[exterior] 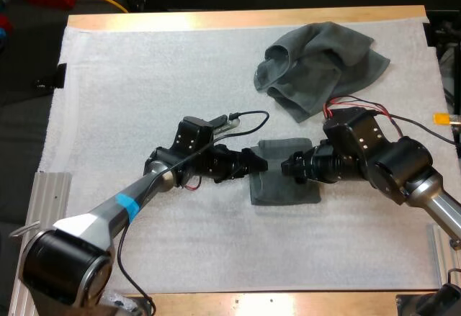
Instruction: Pick towel from pile, fold and stack
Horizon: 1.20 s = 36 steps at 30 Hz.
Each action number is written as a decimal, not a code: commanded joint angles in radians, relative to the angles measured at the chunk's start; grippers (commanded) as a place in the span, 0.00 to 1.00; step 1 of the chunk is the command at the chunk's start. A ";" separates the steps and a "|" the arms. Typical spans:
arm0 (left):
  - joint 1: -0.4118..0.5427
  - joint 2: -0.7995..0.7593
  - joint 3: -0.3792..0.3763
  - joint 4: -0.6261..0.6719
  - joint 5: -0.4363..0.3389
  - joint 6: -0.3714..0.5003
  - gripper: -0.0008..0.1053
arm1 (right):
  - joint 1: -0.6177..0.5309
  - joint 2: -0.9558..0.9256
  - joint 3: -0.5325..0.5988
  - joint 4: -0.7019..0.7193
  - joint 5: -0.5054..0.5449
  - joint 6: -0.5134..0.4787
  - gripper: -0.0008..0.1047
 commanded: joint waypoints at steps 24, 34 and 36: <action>-0.093 0.044 -0.003 -0.056 -0.015 -0.086 0.66 | 0.000 -0.012 -0.006 0.001 -0.003 -0.011 0.65; -0.093 0.044 -0.003 -0.061 -0.020 -0.090 0.30 | 0.000 -0.072 -0.006 0.013 -0.003 -0.011 0.65; -0.093 0.044 -0.003 -0.060 -0.019 -0.090 0.19 | 0.000 -0.072 -0.006 0.031 -0.003 -0.011 0.65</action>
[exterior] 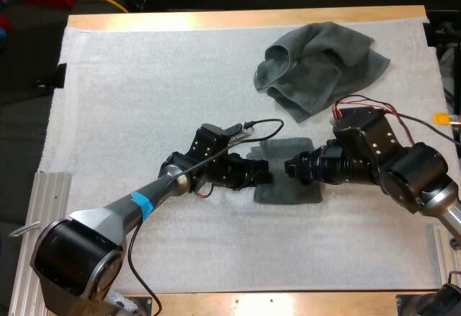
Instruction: Pick towel from pile, fold and stack
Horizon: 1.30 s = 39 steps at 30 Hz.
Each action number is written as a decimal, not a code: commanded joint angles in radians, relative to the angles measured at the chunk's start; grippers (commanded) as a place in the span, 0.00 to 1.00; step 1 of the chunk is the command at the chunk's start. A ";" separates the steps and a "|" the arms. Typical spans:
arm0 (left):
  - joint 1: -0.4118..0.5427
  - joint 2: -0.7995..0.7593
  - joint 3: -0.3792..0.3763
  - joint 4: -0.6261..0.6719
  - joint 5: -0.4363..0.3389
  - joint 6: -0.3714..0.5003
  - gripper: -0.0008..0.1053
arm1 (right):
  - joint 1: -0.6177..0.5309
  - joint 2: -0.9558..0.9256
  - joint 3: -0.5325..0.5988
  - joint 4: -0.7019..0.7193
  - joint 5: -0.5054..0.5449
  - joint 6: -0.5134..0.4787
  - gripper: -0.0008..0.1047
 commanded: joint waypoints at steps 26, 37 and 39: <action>0.340 -0.110 -0.016 0.512 -0.158 0.581 0.01 | 0.000 -0.007 -0.006 -0.083 -0.182 0.018 0.65; 0.484 -0.110 -0.086 0.714 -0.590 0.808 0.01 | 0.000 -0.007 -0.006 -0.112 -0.213 0.018 0.65; 0.517 -0.110 -0.085 0.714 -0.616 0.808 0.01 | 0.000 -0.007 -0.006 -0.112 -0.220 0.018 0.65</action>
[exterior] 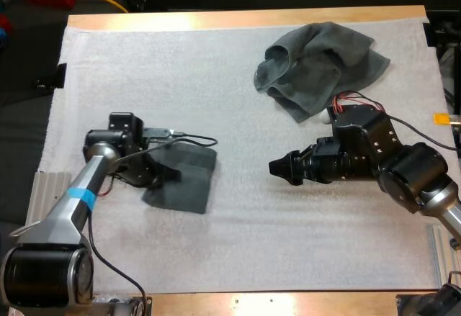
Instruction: Pick towel from pile, fold and stack
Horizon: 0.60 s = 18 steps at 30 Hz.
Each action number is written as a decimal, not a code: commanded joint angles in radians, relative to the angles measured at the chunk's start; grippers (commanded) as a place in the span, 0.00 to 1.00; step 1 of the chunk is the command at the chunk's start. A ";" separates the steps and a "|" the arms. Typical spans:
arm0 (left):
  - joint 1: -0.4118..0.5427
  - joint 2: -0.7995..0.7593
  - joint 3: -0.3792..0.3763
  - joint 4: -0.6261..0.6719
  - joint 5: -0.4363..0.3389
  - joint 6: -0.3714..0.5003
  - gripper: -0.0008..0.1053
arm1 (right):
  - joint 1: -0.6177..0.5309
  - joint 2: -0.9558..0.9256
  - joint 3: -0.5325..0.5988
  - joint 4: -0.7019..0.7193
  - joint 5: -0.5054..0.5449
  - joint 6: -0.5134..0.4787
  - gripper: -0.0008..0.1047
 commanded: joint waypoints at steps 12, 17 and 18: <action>0.184 -0.007 -0.035 -0.005 -0.179 0.032 0.09 | 0.000 -0.007 -0.006 -0.001 -0.038 0.000 0.65; 0.194 -0.007 -0.066 -0.002 -0.238 0.049 0.09 | 0.000 -0.007 -0.006 -0.001 -0.046 0.000 0.65; 0.194 -0.007 -0.070 0.003 -0.256 0.050 0.09 | 0.000 -0.007 -0.006 -0.001 -0.050 0.000 0.65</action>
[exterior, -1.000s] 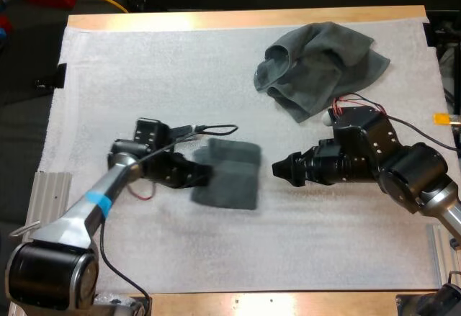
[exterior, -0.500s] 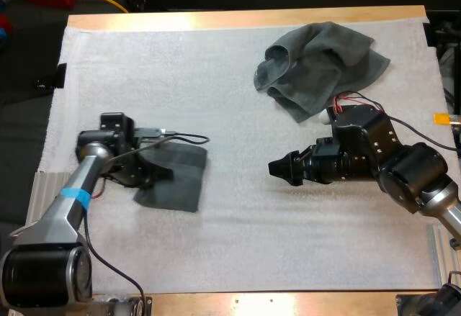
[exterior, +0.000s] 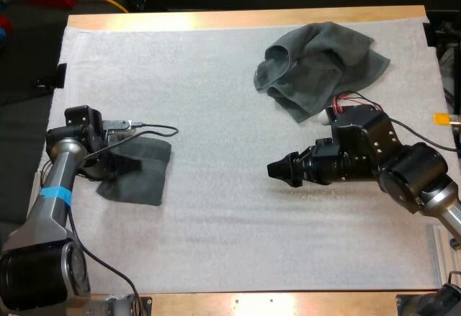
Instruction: Pick towel from pile, fold and stack
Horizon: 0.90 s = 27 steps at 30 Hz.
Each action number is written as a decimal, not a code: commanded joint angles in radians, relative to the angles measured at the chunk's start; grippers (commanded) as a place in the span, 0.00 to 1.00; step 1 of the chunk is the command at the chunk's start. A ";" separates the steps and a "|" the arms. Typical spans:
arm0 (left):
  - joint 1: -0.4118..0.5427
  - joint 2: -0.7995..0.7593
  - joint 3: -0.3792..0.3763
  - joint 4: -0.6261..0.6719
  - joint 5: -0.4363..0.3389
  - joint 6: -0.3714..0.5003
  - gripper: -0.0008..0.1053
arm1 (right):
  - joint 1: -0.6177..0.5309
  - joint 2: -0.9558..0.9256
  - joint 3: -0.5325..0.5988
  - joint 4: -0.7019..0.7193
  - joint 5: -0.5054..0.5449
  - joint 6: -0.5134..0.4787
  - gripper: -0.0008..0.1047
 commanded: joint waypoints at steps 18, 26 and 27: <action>0.001 -0.008 -0.025 0.054 -0.173 -0.005 0.55 | 0.000 -0.007 -0.006 -0.014 -0.070 -0.002 0.65; 0.001 -0.056 -0.149 0.133 -0.113 -0.014 0.66 | 0.000 -0.007 -0.006 -0.014 -0.078 -0.002 0.65; 0.001 -0.067 -0.167 0.140 -0.081 -0.014 0.66 | 0.000 -0.007 -0.006 -0.014 -0.078 -0.002 0.65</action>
